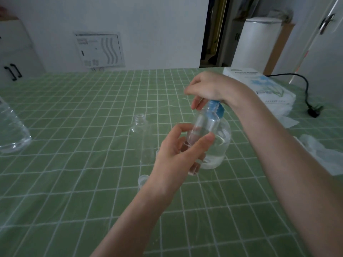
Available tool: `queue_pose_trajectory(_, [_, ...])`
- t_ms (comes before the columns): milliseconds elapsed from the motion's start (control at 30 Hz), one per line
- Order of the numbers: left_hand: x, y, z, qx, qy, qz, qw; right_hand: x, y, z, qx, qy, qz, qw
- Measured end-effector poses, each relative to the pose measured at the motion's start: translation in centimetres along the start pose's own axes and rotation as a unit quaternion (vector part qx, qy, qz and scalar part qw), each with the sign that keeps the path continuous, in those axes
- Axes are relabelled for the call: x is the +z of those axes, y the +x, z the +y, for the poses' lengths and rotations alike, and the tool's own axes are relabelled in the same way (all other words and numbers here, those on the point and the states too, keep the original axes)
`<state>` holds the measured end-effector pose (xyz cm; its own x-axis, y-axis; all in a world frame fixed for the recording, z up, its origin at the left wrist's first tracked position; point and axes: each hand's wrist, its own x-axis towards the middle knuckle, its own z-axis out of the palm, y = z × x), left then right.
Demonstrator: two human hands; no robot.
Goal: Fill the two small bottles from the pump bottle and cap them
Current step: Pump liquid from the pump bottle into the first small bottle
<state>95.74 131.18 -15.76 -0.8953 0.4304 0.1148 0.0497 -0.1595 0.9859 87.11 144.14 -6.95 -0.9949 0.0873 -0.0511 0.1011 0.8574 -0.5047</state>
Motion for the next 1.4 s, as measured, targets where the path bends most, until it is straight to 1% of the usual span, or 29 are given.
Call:
queue_pose_trajectory(200, [0.0, 0.0, 0.2, 0.007, -0.005, -0.003, 1.000, -0.7, -0.1, -0.4, -0.024, 0.008, 0.041, 0.999])
queue_pose_trajectory(567, [0.1, -0.2, 0.0, 0.002, -0.003, -0.002, 1.000, 0.1, 0.2, 0.0, 0.011, -0.014, -0.010, 1.000])
queue_pose_trajectory(700, [0.0, -0.1, 0.0, 0.002, -0.001, -0.002, 1.000, 0.1, 0.1, 0.0, 0.006, -0.002, -0.002, 1.000])
queue_pose_trajectory(900, [0.1, 0.0, 0.1, 0.004, -0.004, -0.001, 1.000, -0.9, 0.0, -0.3, -0.015, 0.006, 0.035, 0.999])
queue_pose_trajectory(1400, [0.1, -0.2, 0.0, 0.005, 0.004, 0.008, 1.000, 0.2, 0.1, 0.0, 0.007, -0.005, -0.002, 1.000])
